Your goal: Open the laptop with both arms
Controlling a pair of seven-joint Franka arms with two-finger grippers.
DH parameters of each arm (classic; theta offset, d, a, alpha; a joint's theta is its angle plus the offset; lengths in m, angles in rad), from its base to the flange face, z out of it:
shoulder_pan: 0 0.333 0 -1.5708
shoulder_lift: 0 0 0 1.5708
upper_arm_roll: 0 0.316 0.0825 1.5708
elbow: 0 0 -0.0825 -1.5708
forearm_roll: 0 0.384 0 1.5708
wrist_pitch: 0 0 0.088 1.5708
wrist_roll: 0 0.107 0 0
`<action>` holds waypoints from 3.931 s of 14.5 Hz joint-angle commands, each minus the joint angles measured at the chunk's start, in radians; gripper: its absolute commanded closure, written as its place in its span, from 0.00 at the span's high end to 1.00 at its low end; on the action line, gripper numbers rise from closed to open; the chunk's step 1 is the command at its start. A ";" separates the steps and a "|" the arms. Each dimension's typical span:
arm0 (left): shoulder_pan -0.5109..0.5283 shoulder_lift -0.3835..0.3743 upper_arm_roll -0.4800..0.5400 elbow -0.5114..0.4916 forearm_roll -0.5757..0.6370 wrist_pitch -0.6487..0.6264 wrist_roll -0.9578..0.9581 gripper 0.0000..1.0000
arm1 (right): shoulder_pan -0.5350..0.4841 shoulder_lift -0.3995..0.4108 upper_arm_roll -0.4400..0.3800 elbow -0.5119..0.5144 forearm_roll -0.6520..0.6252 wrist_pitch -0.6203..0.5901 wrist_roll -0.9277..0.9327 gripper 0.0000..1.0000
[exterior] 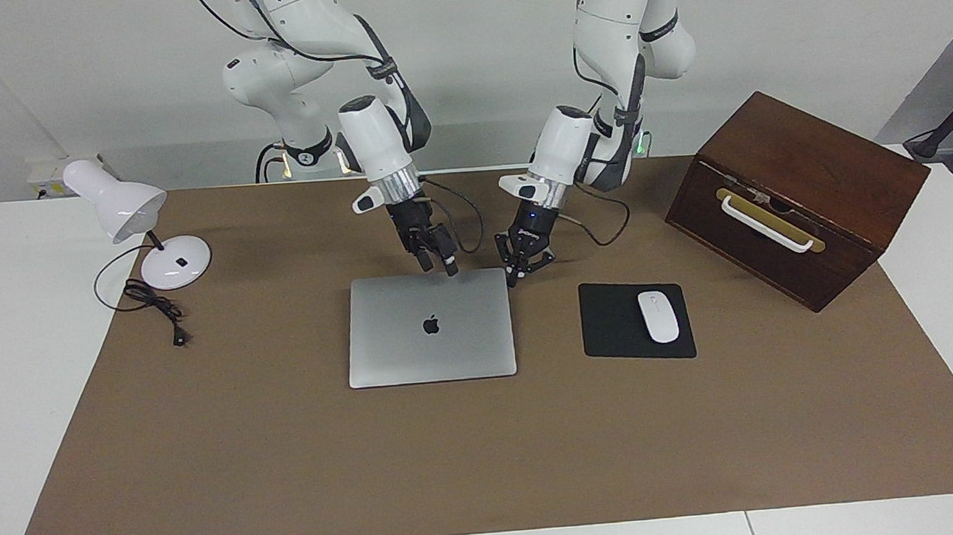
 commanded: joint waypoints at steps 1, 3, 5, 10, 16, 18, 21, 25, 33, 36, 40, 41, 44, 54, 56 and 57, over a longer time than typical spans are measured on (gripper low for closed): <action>-0.022 -0.019 0.011 -0.013 -0.007 0.005 -0.002 0.00 | -0.007 0.003 0.003 0.015 0.006 -0.025 -0.030 1.00; -0.038 -0.015 0.011 -0.005 -0.007 0.005 -0.008 0.00 | -0.007 0.003 0.003 0.015 0.006 -0.025 -0.032 1.00; -0.038 -0.015 0.011 -0.003 -0.009 0.005 -0.028 0.00 | -0.007 0.003 0.003 0.015 0.006 -0.025 -0.030 1.00; -0.036 -0.012 0.013 0.018 -0.009 0.003 -0.082 0.00 | -0.008 0.003 0.003 0.015 0.008 -0.025 -0.030 1.00; -0.038 -0.010 0.013 0.052 -0.009 -0.049 -0.080 0.00 | -0.010 0.003 0.003 0.015 0.008 -0.025 -0.033 1.00; -0.038 -0.007 0.013 0.052 -0.009 -0.049 -0.082 0.00 | -0.011 0.003 0.003 0.015 0.008 -0.025 -0.035 1.00; -0.049 0.033 0.013 0.069 -0.009 -0.043 -0.083 0.00 | -0.011 0.003 0.003 0.015 0.008 -0.025 -0.035 1.00; -0.050 0.051 0.013 0.079 -0.009 -0.037 -0.083 0.00 | -0.013 0.004 0.003 0.015 0.008 -0.025 -0.036 1.00; -0.052 0.079 0.013 0.087 -0.009 -0.029 -0.082 0.00 | -0.017 0.004 0.003 0.015 0.008 -0.025 -0.041 1.00; -0.050 0.079 0.013 0.086 -0.009 -0.029 -0.080 0.00 | -0.020 0.004 0.003 0.015 0.008 -0.025 -0.052 1.00; -0.050 0.080 0.013 0.086 -0.009 -0.027 -0.080 0.00 | -0.025 0.006 0.003 0.015 0.008 -0.025 -0.053 1.00; -0.050 0.079 0.013 0.086 -0.009 -0.023 -0.080 0.00 | -0.025 0.006 0.003 0.015 0.008 -0.025 -0.056 1.00; -0.050 0.080 0.013 0.086 -0.009 -0.018 -0.079 0.00 | -0.026 0.006 0.003 0.013 0.008 -0.025 -0.059 1.00; -0.050 0.086 0.013 0.090 -0.009 -0.014 -0.080 0.00 | -0.023 0.021 0.003 0.087 0.008 -0.089 -0.047 1.00; -0.050 0.086 0.013 0.090 -0.009 -0.014 -0.080 0.00 | -0.022 0.027 0.003 0.120 0.008 -0.126 -0.047 1.00; -0.050 0.086 0.013 0.090 -0.009 -0.014 -0.080 0.00 | -0.022 0.033 0.003 0.139 0.008 -0.146 -0.043 1.00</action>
